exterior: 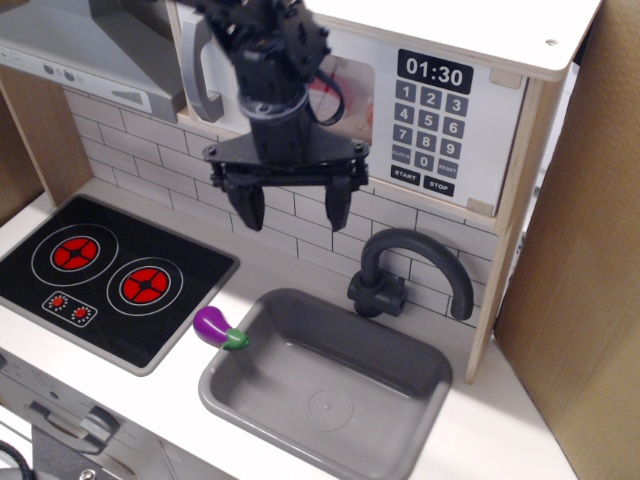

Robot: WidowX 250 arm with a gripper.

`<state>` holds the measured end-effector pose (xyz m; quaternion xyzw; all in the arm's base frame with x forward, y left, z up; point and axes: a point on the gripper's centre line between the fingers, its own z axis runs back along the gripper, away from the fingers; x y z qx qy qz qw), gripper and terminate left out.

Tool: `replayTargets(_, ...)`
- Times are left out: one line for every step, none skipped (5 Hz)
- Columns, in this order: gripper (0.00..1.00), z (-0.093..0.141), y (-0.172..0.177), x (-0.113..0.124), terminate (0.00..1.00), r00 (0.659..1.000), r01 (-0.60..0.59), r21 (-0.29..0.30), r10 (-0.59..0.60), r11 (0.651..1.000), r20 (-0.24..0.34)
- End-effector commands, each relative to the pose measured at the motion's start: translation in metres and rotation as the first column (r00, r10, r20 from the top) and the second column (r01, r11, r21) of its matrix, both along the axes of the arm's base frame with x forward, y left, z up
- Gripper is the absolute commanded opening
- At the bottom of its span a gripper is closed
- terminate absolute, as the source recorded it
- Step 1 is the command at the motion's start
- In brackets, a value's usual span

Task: Close microwave

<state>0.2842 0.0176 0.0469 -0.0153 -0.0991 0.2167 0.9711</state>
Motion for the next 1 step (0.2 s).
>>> replayTargets(1.00, 0.0159, -0.0008, 0.0069, 1.00, 0.999, 0.000, 0.005, 0.000, 1.000, 0.037)
